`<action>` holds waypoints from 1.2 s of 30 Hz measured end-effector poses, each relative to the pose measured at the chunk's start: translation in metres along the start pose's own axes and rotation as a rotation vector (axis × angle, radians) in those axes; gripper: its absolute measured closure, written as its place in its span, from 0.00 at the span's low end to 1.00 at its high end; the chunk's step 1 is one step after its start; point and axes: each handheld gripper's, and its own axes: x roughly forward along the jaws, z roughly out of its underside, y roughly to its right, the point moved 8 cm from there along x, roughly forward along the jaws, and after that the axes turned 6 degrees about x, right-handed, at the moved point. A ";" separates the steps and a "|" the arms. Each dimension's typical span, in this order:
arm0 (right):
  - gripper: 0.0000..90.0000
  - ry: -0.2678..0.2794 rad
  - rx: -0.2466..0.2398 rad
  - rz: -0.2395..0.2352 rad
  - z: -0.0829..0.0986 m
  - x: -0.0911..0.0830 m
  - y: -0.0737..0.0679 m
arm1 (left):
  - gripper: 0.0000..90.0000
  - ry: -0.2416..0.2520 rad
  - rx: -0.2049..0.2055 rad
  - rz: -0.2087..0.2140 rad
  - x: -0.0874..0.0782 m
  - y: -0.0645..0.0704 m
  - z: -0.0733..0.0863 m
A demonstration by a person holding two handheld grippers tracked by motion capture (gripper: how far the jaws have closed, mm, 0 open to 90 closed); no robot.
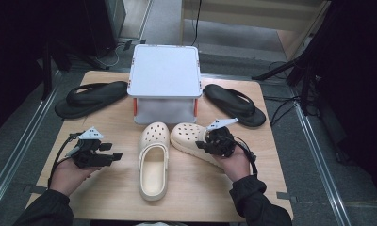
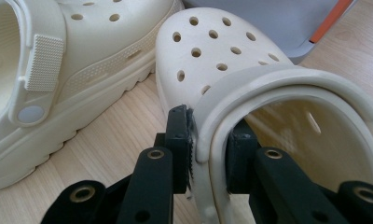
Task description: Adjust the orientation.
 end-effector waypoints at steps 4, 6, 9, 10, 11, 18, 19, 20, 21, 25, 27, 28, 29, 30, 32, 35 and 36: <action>0.84 0.005 -0.003 -0.001 0.000 0.002 0.001 | 0.42 0.002 0.004 0.000 0.000 0.001 0.000; 0.82 0.000 0.003 -0.003 0.001 0.003 0.003 | 0.42 0.002 0.002 0.000 0.000 0.001 0.000; 0.79 0.027 0.016 -0.030 0.002 0.001 0.003 | 0.42 0.002 0.000 0.002 0.000 0.000 -0.001; 0.76 0.033 0.023 -0.042 0.001 0.000 0.003 | 0.42 0.001 0.001 0.002 0.000 0.000 -0.001; 0.73 0.038 0.032 -0.048 0.001 -0.001 0.004 | 0.42 0.001 0.000 0.003 0.000 0.000 -0.001; 0.70 0.081 0.017 -0.048 0.002 -0.025 0.008 | 0.42 0.014 0.010 0.003 0.000 0.001 -0.004; 0.71 0.094 0.019 -0.051 0.002 -0.030 0.010 | 0.43 0.011 0.012 0.005 0.000 0.000 -0.004; 0.72 0.101 0.025 -0.052 0.003 -0.033 0.011 | 0.43 0.011 0.007 0.006 0.001 0.001 -0.005; 0.72 0.116 0.034 -0.049 0.003 -0.038 0.015 | 0.43 0.010 0.010 0.007 0.002 0.001 -0.005; 0.75 0.129 0.075 -0.038 0.005 -0.046 0.031 | 0.42 0.003 0.019 0.014 0.004 0.002 -0.006; 0.81 0.128 0.093 -0.032 0.006 -0.049 0.037 | 0.42 -0.004 0.019 0.020 0.005 0.003 -0.007; 0.84 0.130 0.092 -0.028 0.007 -0.050 0.041 | 0.42 0.002 0.020 0.020 0.006 0.003 -0.007; 0.92 0.134 0.096 -0.008 0.007 -0.053 0.048 | 0.42 -0.001 0.022 0.021 0.006 0.003 -0.008; 0.92 0.134 0.096 -0.008 0.007 -0.053 0.048 | 0.42 -0.001 0.022 0.021 0.006 0.003 -0.008; 0.95 0.144 0.102 0.017 0.007 -0.055 0.057 | 0.42 -0.006 0.023 0.026 0.008 0.004 -0.009; 1.00 0.153 0.134 0.040 0.008 -0.055 0.073 | 0.42 -0.014 0.027 0.031 0.009 0.005 -0.009; 1.00 0.150 0.142 0.042 0.008 -0.055 0.076 | 0.42 -0.015 0.031 0.033 0.010 0.005 -0.010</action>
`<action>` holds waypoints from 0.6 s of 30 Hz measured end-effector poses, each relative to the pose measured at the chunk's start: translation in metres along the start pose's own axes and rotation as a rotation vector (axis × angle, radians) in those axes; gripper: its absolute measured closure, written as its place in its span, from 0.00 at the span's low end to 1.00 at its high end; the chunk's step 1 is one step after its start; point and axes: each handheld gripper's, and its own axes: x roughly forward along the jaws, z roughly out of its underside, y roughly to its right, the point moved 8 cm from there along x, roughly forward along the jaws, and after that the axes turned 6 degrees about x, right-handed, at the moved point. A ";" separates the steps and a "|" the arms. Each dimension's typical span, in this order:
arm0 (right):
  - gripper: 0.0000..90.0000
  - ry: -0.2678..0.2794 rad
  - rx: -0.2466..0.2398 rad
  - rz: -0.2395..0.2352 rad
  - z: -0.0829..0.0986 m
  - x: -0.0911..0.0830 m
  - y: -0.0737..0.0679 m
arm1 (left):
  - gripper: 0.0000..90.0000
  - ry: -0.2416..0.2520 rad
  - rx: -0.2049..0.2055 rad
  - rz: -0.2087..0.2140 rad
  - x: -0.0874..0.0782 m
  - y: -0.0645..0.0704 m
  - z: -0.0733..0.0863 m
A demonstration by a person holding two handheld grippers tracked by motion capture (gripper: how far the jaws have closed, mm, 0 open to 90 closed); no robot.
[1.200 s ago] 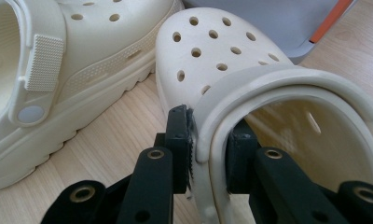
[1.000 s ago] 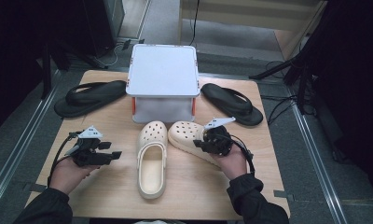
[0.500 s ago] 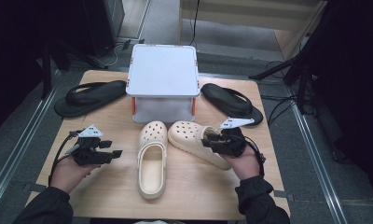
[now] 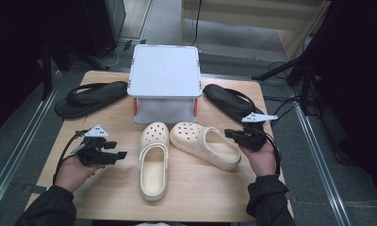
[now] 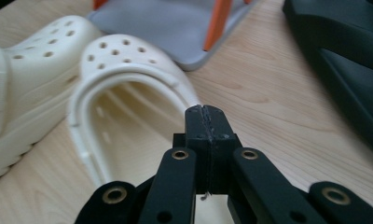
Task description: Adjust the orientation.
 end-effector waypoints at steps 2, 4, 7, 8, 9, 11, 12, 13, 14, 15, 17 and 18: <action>1.00 -0.017 0.006 0.021 0.000 0.003 0.010 | 0.42 0.001 -0.002 0.003 0.001 0.001 -0.001; 1.00 -0.020 0.012 0.025 -0.002 0.007 0.017 | 0.42 0.002 0.001 0.003 0.002 0.001 -0.002; 1.00 -0.029 0.021 0.021 -0.004 0.015 0.024 | 0.42 -0.003 0.006 0.008 0.003 0.002 -0.002; 1.00 -0.037 0.023 0.024 -0.003 0.018 0.025 | 0.42 -0.007 0.010 0.007 0.004 0.002 -0.002; 1.00 -0.049 0.020 0.026 -0.003 0.022 0.026 | 0.41 -0.003 0.010 0.007 0.004 0.002 -0.003; 1.00 -0.066 0.011 0.019 -0.001 0.029 0.025 | 0.41 0.001 0.006 0.009 0.005 0.002 -0.004; 1.00 -0.077 0.007 0.017 0.000 0.031 0.024 | 0.41 0.000 0.008 0.010 0.005 0.002 -0.004; 1.00 -0.084 0.002 0.017 0.001 0.033 0.024 | 0.41 -0.004 0.007 0.013 0.006 0.001 -0.004; 1.00 -0.094 -0.003 0.017 0.002 0.035 0.023 | 0.41 -0.004 0.005 0.016 0.006 0.002 -0.004; 1.00 -0.097 -0.007 0.016 0.003 0.036 0.022 | 0.43 -0.002 0.003 0.021 0.006 0.002 -0.005; 1.00 -0.103 -0.016 0.026 0.004 0.036 0.020 | 0.45 -0.009 0.009 0.028 0.006 0.003 -0.005; 1.00 -0.104 -0.013 0.025 0.004 0.036 0.020 | 0.47 -0.009 0.007 0.032 0.007 0.004 -0.006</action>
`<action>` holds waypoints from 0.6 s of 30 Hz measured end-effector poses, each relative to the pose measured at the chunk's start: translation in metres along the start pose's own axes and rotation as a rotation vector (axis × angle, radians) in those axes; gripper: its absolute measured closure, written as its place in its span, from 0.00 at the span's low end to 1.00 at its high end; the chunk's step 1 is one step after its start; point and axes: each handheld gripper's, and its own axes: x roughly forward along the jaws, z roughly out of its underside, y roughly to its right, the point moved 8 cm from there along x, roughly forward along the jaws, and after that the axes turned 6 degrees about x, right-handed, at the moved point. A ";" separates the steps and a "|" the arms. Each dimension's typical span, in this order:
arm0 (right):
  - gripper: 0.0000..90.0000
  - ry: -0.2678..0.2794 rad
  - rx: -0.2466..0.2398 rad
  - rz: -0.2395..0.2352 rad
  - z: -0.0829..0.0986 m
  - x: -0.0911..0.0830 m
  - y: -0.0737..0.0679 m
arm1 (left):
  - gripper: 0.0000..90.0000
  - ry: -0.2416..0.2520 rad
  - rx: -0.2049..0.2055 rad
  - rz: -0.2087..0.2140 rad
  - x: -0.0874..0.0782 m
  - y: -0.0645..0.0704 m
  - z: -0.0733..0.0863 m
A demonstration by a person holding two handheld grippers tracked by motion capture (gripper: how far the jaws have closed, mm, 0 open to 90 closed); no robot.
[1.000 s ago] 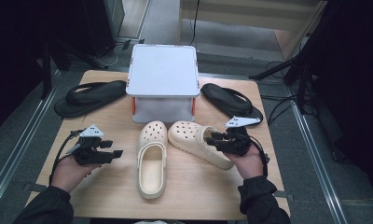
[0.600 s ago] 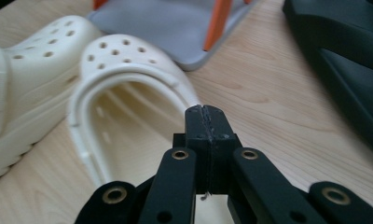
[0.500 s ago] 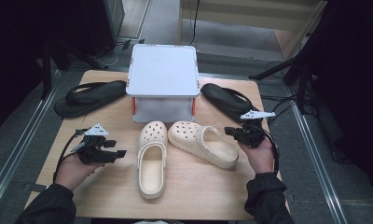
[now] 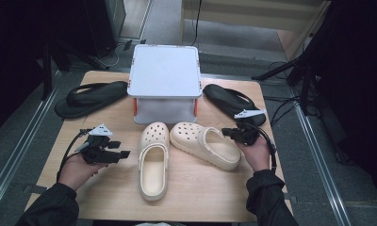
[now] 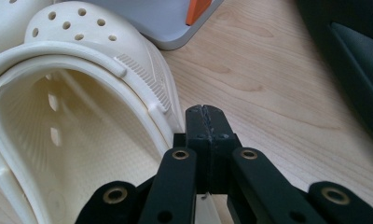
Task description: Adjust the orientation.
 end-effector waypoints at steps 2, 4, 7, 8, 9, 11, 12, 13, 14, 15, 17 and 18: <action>1.00 0.000 0.001 -0.003 0.001 0.000 0.000 | 0.52 -0.007 -0.012 0.021 0.000 0.002 -0.001; 1.00 0.005 0.005 -0.005 0.002 -0.001 -0.001 | 0.63 -0.019 -0.063 0.074 -0.001 0.007 -0.003; 1.00 0.003 0.005 -0.001 0.004 -0.002 -0.002 | 0.71 -0.003 -0.060 0.093 -0.004 0.010 -0.010; 1.00 0.000 0.008 0.002 0.005 -0.003 -0.003 | 0.77 -0.001 -0.057 0.090 -0.004 0.010 -0.011; 1.00 0.000 0.008 0.003 0.005 -0.003 -0.003 | 0.80 -0.010 -0.041 0.094 -0.005 0.010 -0.012; 1.00 -0.001 0.013 0.003 0.007 -0.004 -0.005 | 0.92 -0.011 -0.029 0.099 -0.004 0.011 -0.013; 1.00 -0.001 0.010 0.002 0.007 -0.004 -0.005 | 0.96 -0.017 -0.026 0.111 -0.002 0.012 -0.014; 1.00 0.000 0.010 0.002 0.008 -0.005 -0.006 | 1.00 -0.024 -0.015 0.113 -0.001 0.012 -0.014; 1.00 0.000 0.008 0.003 0.008 -0.005 -0.006 | 1.00 -0.032 -0.011 0.114 0.002 0.012 -0.014; 1.00 0.000 0.009 0.004 0.009 -0.006 -0.007 | 1.00 -0.038 -0.002 0.116 0.003 0.013 -0.014; 1.00 0.000 0.010 0.007 0.010 -0.006 -0.008 | 1.00 -0.043 0.002 0.110 0.007 0.012 -0.014; 1.00 -0.001 0.015 0.008 0.010 -0.006 -0.009 | 1.00 -0.041 0.006 0.108 0.009 0.011 -0.014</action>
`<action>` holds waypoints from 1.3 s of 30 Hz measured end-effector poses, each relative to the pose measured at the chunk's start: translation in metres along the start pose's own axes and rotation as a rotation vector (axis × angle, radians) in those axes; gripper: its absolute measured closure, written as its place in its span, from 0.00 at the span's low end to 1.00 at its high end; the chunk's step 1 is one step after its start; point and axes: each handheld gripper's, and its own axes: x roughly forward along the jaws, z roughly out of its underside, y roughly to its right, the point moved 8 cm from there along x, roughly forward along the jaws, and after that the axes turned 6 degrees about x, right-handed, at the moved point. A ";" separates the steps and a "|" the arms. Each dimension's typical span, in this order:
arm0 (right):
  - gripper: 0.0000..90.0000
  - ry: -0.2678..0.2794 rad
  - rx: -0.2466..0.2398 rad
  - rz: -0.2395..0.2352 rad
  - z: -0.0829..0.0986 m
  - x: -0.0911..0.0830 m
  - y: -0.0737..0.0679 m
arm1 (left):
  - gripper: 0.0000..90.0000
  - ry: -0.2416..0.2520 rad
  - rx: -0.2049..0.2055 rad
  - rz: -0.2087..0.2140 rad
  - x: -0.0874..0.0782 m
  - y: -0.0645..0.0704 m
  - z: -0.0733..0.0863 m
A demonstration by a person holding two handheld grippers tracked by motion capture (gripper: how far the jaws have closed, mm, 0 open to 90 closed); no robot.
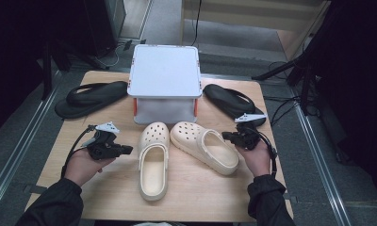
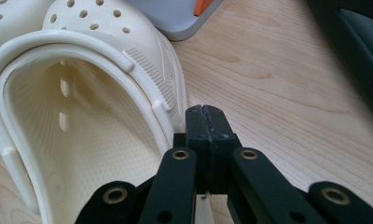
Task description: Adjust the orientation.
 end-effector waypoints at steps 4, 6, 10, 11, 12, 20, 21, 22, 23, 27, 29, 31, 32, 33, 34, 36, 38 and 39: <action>1.00 0.014 0.024 0.017 0.002 -0.001 -0.002 | 1.00 0.007 -0.009 0.015 0.007 -0.002 -0.001; 1.00 0.016 0.021 0.026 0.002 -0.001 -0.003 | 1.00 0.000 -0.008 0.028 0.011 -0.002 -0.001; 1.00 0.022 0.026 0.028 0.004 -0.003 -0.008 | 0.99 -0.021 0.001 0.042 0.017 0.001 -0.002; 1.00 0.026 0.029 0.029 0.004 -0.003 -0.009 | 0.99 -0.025 0.011 0.041 0.017 0.001 -0.002; 1.00 0.030 0.033 0.024 0.004 -0.003 -0.010 | 0.99 -0.025 0.009 0.049 0.019 0.002 -0.003; 1.00 0.021 0.024 0.007 0.007 -0.001 -0.026 | 0.99 -0.030 0.019 0.043 0.020 0.003 -0.004; 1.00 0.020 0.021 0.006 0.007 -0.001 -0.027 | 0.99 -0.030 0.020 0.042 0.020 0.003 -0.004; 1.00 0.018 0.015 0.005 0.007 0.000 -0.028 | 0.99 -0.031 0.018 0.043 0.020 0.003 -0.004; 1.00 0.018 0.014 0.001 0.007 0.000 -0.030 | 0.99 -0.030 0.017 0.042 0.020 0.003 -0.004; 1.00 0.013 0.007 -0.007 0.007 0.002 -0.034 | 0.99 -0.029 0.015 0.044 0.019 0.004 -0.004; 1.00 0.013 0.005 -0.010 0.007 0.002 -0.035 | 0.99 -0.033 0.013 0.050 0.020 0.005 -0.004; 1.00 0.009 0.006 -0.020 0.008 0.003 -0.037 | 0.99 -0.038 0.021 0.053 0.020 0.007 -0.003; 1.00 0.010 0.007 -0.024 0.008 0.003 -0.039 | 0.98 -0.038 0.023 0.055 0.020 0.008 -0.003; 1.00 0.008 0.005 -0.026 0.008 0.004 -0.040 | 0.98 -0.041 0.027 0.056 0.020 0.009 -0.003; 1.00 0.007 0.000 -0.030 0.009 0.004 -0.041 | 0.98 -0.043 0.030 0.054 0.020 0.009 -0.003; 1.00 -0.001 -0.009 -0.034 0.009 0.005 -0.045 | 0.97 -0.047 0.031 0.058 0.021 0.011 -0.003; 1.00 -0.004 -0.014 -0.046 0.010 0.006 -0.049 | 0.97 -0.044 0.030 0.063 0.021 0.012 -0.003; 1.00 -0.007 -0.017 -0.052 0.011 0.007 -0.051 | 0.97 -0.041 0.028 0.060 0.021 0.013 -0.004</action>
